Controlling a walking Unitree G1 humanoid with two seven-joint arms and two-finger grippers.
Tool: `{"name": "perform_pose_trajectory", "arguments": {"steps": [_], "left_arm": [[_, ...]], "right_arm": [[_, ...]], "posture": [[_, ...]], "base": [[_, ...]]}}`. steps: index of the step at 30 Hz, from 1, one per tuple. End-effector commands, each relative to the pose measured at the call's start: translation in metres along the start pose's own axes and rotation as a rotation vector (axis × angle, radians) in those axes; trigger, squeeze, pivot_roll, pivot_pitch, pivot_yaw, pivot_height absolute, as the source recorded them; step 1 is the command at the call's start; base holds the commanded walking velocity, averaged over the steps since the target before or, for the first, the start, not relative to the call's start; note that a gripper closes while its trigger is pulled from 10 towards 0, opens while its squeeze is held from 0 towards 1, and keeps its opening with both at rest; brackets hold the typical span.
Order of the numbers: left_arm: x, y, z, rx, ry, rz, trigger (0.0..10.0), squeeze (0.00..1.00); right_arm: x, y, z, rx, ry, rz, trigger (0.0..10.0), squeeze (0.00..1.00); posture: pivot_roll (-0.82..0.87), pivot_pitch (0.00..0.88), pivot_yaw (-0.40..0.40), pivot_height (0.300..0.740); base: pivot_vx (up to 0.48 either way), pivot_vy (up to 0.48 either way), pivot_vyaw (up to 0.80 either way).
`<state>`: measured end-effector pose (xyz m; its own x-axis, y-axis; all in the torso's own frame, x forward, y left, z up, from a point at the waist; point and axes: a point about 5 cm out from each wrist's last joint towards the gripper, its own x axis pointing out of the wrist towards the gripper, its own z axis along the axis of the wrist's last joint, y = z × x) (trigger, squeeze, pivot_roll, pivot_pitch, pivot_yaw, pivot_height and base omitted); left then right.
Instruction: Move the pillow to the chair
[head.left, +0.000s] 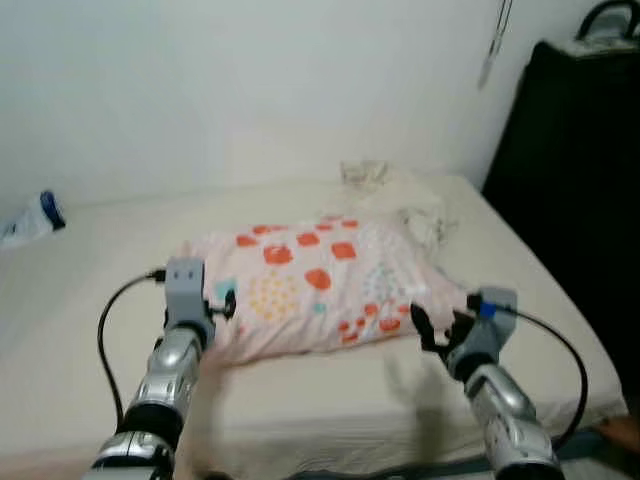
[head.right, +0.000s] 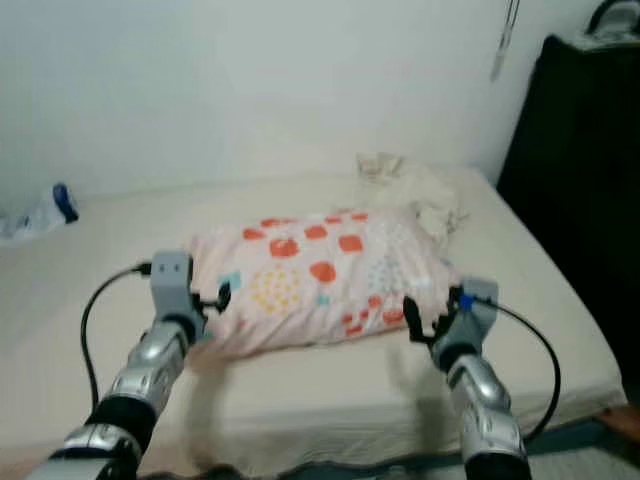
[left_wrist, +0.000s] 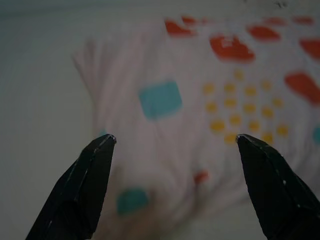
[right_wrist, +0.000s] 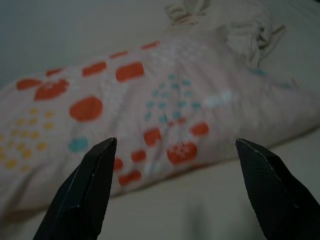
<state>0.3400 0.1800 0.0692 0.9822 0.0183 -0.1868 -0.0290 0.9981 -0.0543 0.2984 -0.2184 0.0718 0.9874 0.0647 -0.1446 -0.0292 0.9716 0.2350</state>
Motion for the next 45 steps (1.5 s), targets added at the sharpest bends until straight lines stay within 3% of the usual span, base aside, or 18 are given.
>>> {"name": "perform_pose_trajectory", "arguments": {"steps": [1, 8, 17, 19, 26, 27, 33, 34, 36, 40, 45], "left_arm": [[-0.001, 0.002, -0.003, 0.007, 0.013, 0.000, 10.0, 0.00], [0.001, -0.001, 0.001, -0.005, -0.006, -0.015, 10.0, 0.00], [0.006, -0.010, 0.022, -0.051, -0.088, -0.038, 10.0, 0.00], [0.011, -0.013, 0.045, -0.101, -0.164, -0.045, 10.0, 0.00], [0.016, -0.014, 0.076, -0.142, -0.257, -0.056, 10.0, 0.00], [0.018, -0.011, 0.082, -0.136, -0.270, -0.042, 10.0, 1.00], [0.028, 0.005, 0.106, -0.128, -0.300, 0.038, 10.0, 1.00], [0.031, 0.019, 0.116, -0.059, -0.296, 0.143, 10.0, 1.00], [0.031, 0.028, 0.121, -0.008, -0.288, 0.218, 10.0, 1.00], [0.032, 0.038, 0.124, 0.056, -0.261, 0.303, 10.0, 1.00], [0.032, 0.047, 0.122, 0.088, -0.236, 0.330, 10.0, 1.00]], "right_arm": [[-0.003, 0.002, -0.005, 0.027, 0.014, 0.008, 10.0, 0.00], [-0.004, 0.004, 0.003, 0.083, -0.026, 0.029, 10.0, 0.00], [-0.002, 0.010, 0.012, 0.155, -0.080, 0.059, 10.0, 0.00], [-0.001, 0.023, 0.011, 0.167, -0.073, 0.123, 10.0, 0.00], [0.000, 0.036, 0.012, 0.173, -0.076, 0.177, 10.0, 0.00], [0.000, 0.039, 0.012, 0.175, -0.077, 0.185, 10.0, 0.00], [-0.001, 0.048, 0.013, 0.181, -0.079, 0.213, 10.0, 0.00], [-0.003, 0.050, 0.014, 0.188, -0.086, 0.213, 10.0, 0.00], [-0.006, 0.051, 0.015, 0.192, -0.093, 0.213, 10.0, 0.00], [-0.012, 0.050, 0.015, 0.200, -0.097, 0.206, 10.0, 0.00], [-0.018, 0.048, 0.013, 0.204, -0.092, 0.193, 10.0, 0.00]], "posture": [[-0.15, 0.069, 0.088, 0.590], [-0.15, 0.077, 0.094, 0.560], [-0.15, 0.088, 0.097, 0.527], [-0.14, 0.096, 0.103, 0.527], [-0.14, 0.106, 0.108, 0.527], [-0.14, 0.111, 0.110, 0.527], [-0.15, 0.134, 0.119, 0.527], [-0.15, 0.152, 0.129, 0.527], [-0.16, 0.164, 0.135, 0.527], [-0.17, 0.187, 0.144, 0.527], [-0.17, 0.205, 0.145, 0.527]], "base": [[0.000, 0.000, 0.00], [0.000, 0.000, 0.00], [0.000, 0.000, 0.00], [0.000, 0.000, 0.00], [0.000, 0.000, 0.00], [0.000, 0.000, 0.00], [0.000, 0.000, 0.00], [0.000, 0.000, 0.00], [0.000, 0.000, 0.00], [0.000, 0.000, 0.00], [0.000, 0.000, 0.00]]}}
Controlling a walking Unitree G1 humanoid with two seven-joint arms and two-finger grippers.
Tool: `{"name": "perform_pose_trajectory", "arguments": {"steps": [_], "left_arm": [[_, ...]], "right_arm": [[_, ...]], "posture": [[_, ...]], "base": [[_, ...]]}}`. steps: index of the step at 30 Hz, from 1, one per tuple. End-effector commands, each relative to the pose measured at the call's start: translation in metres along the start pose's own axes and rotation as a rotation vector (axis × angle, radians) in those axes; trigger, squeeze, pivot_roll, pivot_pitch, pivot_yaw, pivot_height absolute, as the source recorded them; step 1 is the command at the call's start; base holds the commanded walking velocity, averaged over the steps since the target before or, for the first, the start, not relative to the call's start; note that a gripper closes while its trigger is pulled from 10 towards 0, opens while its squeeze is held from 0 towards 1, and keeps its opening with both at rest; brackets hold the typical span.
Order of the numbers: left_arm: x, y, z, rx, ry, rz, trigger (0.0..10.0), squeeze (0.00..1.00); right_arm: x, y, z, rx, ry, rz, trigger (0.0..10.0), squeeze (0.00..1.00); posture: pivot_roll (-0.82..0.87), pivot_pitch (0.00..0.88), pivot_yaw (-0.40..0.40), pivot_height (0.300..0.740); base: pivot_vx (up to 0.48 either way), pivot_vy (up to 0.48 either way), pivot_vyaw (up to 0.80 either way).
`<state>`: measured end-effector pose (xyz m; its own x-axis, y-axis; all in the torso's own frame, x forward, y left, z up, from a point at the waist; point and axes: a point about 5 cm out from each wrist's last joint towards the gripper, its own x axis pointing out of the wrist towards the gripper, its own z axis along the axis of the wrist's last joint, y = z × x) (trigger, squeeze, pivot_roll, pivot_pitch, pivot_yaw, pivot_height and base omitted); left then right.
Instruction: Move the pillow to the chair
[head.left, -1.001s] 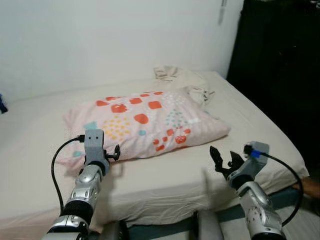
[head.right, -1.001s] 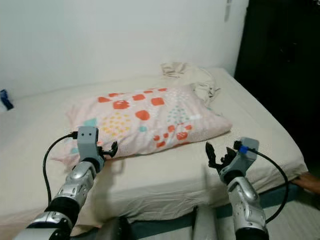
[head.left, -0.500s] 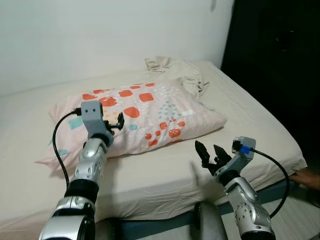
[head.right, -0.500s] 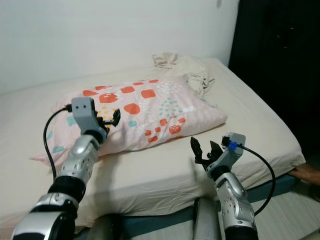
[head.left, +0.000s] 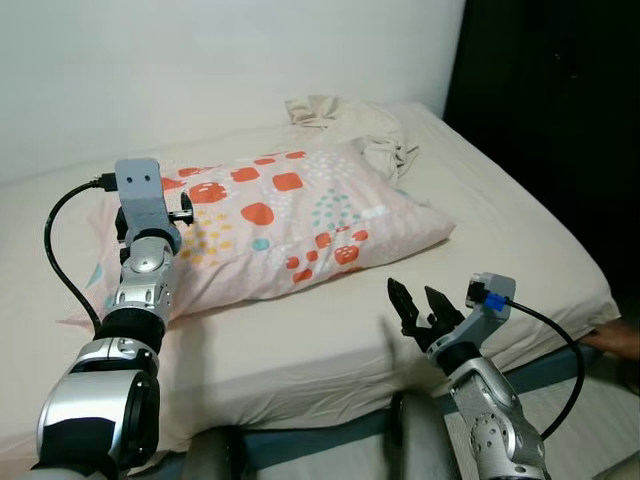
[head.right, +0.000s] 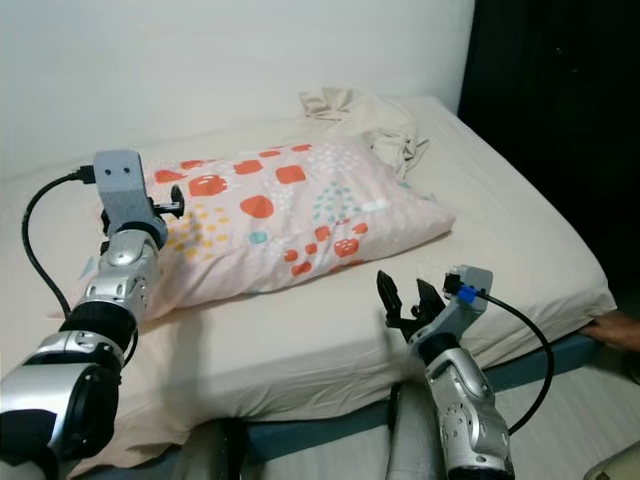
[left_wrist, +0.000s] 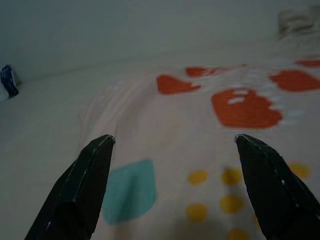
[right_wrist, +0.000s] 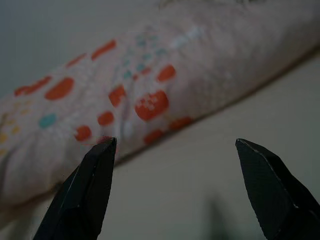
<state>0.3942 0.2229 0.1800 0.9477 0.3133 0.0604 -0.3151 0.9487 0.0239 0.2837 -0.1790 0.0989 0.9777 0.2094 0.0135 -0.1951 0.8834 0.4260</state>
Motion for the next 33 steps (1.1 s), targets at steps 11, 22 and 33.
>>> {"name": "perform_pose_trajectory", "arguments": {"steps": [11, 22, 33], "left_arm": [[0.002, 0.036, -0.012, 0.179, 0.083, 0.146, 10.0, 0.00], [-0.015, 0.029, -0.059, 0.033, 0.351, 0.147, 10.0, 0.00], [-0.026, 0.013, -0.079, -0.139, 0.491, 0.092, 10.0, 0.00]], "right_arm": [[-0.019, 0.007, -0.003, 0.032, 0.010, -0.024, 10.0, 0.00], [-0.029, 0.009, 0.002, 0.033, 0.010, -0.041, 10.0, 0.00], [-0.035, 0.013, 0.024, 0.122, -0.086, -0.043, 10.0, 0.00]], "posture": [[-0.20, 0.248, 0.157, 0.527], [-0.24, 0.267, 0.152, 0.527], [-0.26, 0.282, 0.154, 0.527]], "base": [[0.000, 0.000, 0.00], [0.000, 0.000, 0.00], [0.000, 0.000, 0.00]]}}
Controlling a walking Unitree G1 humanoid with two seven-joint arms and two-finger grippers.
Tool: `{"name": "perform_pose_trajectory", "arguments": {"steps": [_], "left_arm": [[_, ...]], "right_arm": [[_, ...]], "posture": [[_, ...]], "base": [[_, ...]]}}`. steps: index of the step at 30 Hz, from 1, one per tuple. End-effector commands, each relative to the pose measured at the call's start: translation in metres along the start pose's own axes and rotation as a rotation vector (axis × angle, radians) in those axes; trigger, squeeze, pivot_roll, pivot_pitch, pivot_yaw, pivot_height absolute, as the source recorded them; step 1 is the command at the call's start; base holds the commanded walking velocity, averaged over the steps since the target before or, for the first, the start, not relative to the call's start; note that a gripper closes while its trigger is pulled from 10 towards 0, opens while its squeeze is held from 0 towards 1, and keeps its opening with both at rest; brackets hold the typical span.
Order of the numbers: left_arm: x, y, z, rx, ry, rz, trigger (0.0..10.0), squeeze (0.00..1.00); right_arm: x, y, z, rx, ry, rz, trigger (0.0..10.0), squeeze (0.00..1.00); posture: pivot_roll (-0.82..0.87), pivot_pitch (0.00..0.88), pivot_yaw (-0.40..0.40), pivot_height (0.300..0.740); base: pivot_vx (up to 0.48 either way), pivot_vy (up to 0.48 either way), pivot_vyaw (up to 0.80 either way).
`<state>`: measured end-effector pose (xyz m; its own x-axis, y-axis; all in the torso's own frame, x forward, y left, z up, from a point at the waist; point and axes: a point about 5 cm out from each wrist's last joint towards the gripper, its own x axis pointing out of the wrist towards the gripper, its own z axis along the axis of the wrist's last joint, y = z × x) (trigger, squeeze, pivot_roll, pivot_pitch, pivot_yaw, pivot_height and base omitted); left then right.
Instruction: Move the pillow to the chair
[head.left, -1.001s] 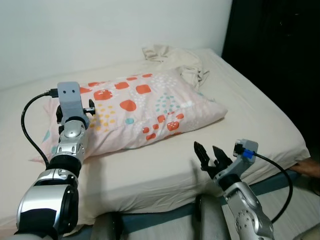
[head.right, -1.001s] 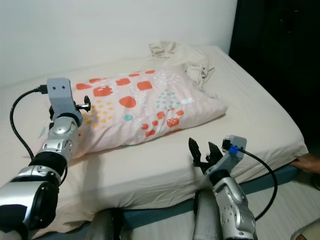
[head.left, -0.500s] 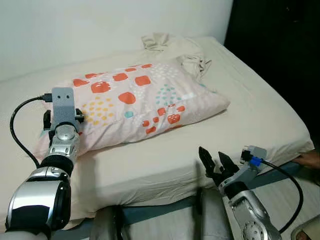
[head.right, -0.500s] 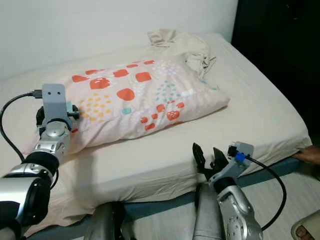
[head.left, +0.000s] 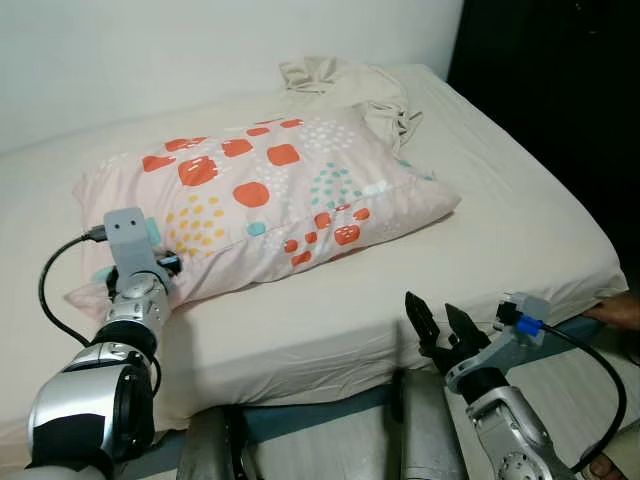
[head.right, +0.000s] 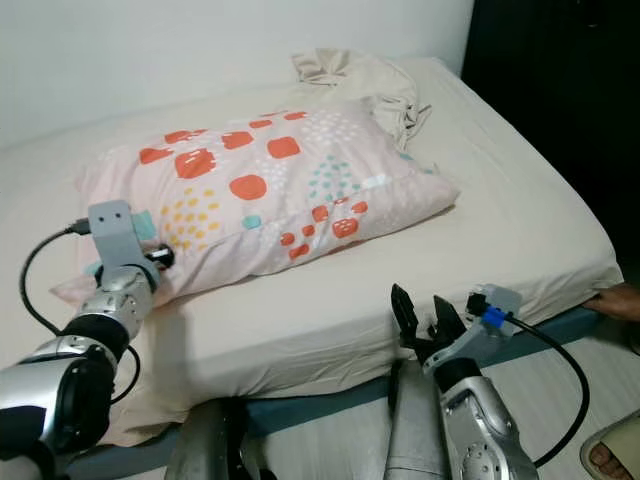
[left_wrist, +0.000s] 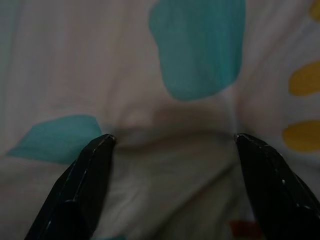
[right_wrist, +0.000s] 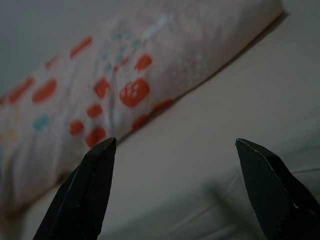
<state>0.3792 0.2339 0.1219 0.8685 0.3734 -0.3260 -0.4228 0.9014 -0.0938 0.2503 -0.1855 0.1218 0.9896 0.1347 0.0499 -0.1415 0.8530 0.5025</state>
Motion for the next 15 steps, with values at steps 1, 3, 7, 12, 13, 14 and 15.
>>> {"name": "perform_pose_trajectory", "arguments": {"steps": [1, 3, 7, 12, 13, 14, 15], "left_arm": [[-0.002, 0.003, -0.024, 0.001, 0.102, -0.002, 10.0, 0.00], [-0.003, 0.002, -0.026, -0.002, 0.109, -0.010, 10.0, 0.00], [-0.004, -0.003, -0.033, 0.006, 0.132, -0.042, 10.0, 0.00], [-0.006, -0.005, -0.037, 0.080, 0.123, -0.064, 10.0, 0.00], [-0.006, -0.007, -0.036, 0.101, 0.108, -0.076, 10.0, 0.00], [-0.006, -0.011, -0.031, 0.126, 0.075, -0.092, 10.0, 0.00], [-0.006, -0.011, -0.031, 0.126, 0.075, -0.092, 10.0, 0.00]], "right_arm": [[-0.001, 0.003, 0.003, 0.038, -0.018, 0.006, 10.0, 0.00], [-0.001, 0.004, 0.005, 0.061, -0.034, 0.012, 10.0, 0.00], [0.001, 0.011, 0.020, 0.174, -0.127, 0.044, 10.0, 0.00], [0.002, 0.015, 0.024, 0.175, -0.129, 0.058, 10.0, 0.00], [0.002, 0.015, 0.025, 0.176, -0.128, 0.059, 10.0, 0.00], [0.002, 0.015, 0.025, 0.177, -0.127, 0.059, 10.0, 0.00], [0.002, 0.015, 0.025, 0.177, -0.127, 0.059, 10.0, 0.00]], "posture": [[-0.26, 0.282, 0.154, 0.527], [-0.26, 0.283, 0.154, 0.527], [-0.26, 0.296, 0.153, 0.527], [-0.26, 0.303, 0.150, 0.527], [-0.26, 0.302, 0.149, 0.527], [-0.26, 0.303, 0.148, 0.527], [-0.26, 0.303, 0.148, 0.527]], "base": [[0.000, 0.000, 0.00], [0.000, 0.000, 0.00], [0.000, 0.000, 0.00], [0.000, 0.000, 0.00], [0.000, 0.000, 0.00], [0.000, 0.000, 0.00], [0.000, 0.000, 0.00]]}}
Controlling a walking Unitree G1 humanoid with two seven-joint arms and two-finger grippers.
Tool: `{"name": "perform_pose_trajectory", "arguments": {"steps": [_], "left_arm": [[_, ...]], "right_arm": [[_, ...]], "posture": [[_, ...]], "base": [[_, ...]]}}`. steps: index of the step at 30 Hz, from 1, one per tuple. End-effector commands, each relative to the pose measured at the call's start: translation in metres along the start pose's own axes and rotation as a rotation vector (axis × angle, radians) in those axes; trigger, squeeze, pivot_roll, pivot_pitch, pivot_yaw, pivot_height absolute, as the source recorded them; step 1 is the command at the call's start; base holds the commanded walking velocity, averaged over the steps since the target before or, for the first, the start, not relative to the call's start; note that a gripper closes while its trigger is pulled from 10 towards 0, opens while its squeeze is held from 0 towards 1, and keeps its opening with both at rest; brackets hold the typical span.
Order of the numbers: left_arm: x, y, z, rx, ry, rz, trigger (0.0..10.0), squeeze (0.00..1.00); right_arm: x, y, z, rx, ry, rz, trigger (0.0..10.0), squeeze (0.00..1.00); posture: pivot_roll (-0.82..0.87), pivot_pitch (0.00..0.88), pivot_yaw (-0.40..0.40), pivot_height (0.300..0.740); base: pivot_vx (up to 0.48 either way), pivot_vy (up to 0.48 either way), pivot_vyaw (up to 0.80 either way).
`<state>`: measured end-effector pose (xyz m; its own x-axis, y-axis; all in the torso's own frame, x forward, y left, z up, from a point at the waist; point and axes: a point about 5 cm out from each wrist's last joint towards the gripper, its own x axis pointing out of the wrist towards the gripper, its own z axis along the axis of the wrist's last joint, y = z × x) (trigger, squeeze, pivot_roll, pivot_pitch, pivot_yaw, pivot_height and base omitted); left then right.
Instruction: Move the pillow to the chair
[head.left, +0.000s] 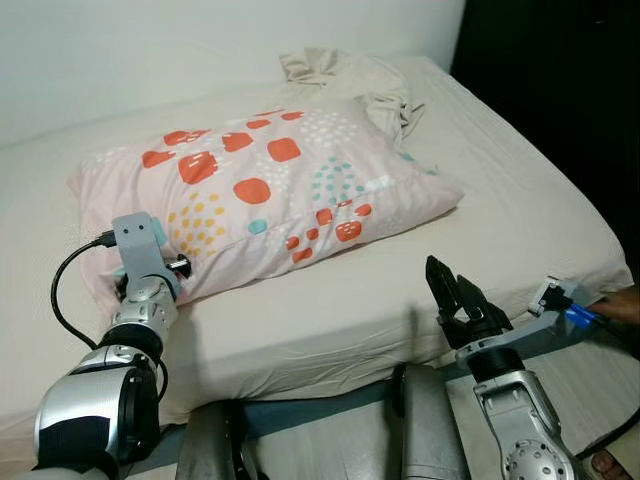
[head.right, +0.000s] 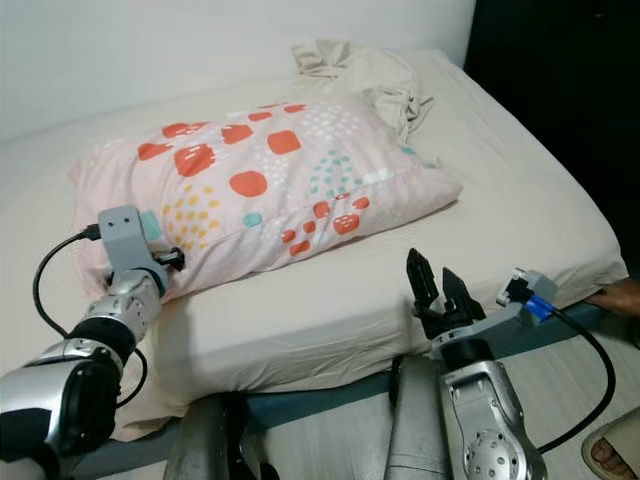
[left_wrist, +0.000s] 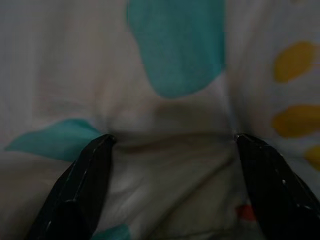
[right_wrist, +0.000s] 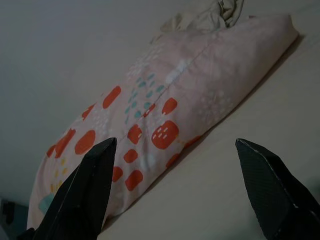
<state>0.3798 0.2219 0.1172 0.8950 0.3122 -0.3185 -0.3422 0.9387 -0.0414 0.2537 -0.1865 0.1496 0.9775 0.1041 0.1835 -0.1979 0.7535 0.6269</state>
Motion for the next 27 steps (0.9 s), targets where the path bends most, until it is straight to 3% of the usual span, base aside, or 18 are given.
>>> {"name": "perform_pose_trajectory", "arguments": {"steps": [1, 9, 10, 13, 15, 18, 23, 27], "left_arm": [[-0.003, -0.005, -0.018, 0.069, 0.042, -0.043, 10.0, 0.00], [-0.001, -0.019, 0.019, -0.058, -0.094, -0.124, 10.0, 0.00], [-0.002, -0.020, 0.036, -0.084, -0.171, -0.126, 10.0, 0.00], [0.000, 0.000, 0.062, -0.239, -0.257, -0.011, 10.0, 0.00], [0.000, 0.004, 0.062, -0.267, -0.253, 0.009, 10.0, 0.00], [0.001, 0.025, 0.052, -0.343, -0.229, 0.096, 10.0, 0.00], [0.000, 0.048, 0.049, -0.407, -0.249, 0.179, 10.0, 0.00], [0.000, 0.057, 0.050, -0.437, -0.256, 0.206, 10.0, 0.00]], "right_arm": [[-0.002, 0.002, 0.000, 0.018, 0.002, 0.005, 10.0, 0.00], [0.000, 0.004, -0.003, 0.033, 0.020, 0.012, 10.0, 0.00], [0.000, 0.005, -0.003, 0.034, 0.021, 0.013, 10.0, 0.00], [0.002, 0.005, -0.002, 0.034, 0.022, 0.015, 10.0, 0.00], [0.002, 0.005, -0.002, 0.034, 0.022, 0.016, 10.0, 0.00], [0.002, 0.004, -0.002, 0.030, 0.027, 0.017, 10.0, 0.00], [0.002, 0.004, -0.003, 0.028, 0.032, 0.020, 10.0, 0.00], [0.002, 0.004, -0.003, 0.028, 0.036, 0.021, 10.0, 0.00]], "posture": [[-0.26, 0.303, 0.146, 0.527], [-0.25, 0.299, 0.147, 0.527], [-0.25, 0.298, 0.148, 0.527], [-0.25, 0.292, 0.148, 0.527], [-0.25, 0.292, 0.148, 0.527], [-0.25, 0.288, 0.148, 0.527], [-0.24, 0.286, 0.147, 0.527], [-0.23, 0.284, 0.147, 0.527]], "base": [[0.000, 0.000, 0.00], [0.000, 0.000, 0.00], [0.000, 0.000, 0.00], [0.000, 0.000, 0.00], [0.000, 0.000, 0.00], [0.000, 0.000, 0.00], [0.000, 0.000, 0.00], [0.000, 0.000, 0.00]]}}
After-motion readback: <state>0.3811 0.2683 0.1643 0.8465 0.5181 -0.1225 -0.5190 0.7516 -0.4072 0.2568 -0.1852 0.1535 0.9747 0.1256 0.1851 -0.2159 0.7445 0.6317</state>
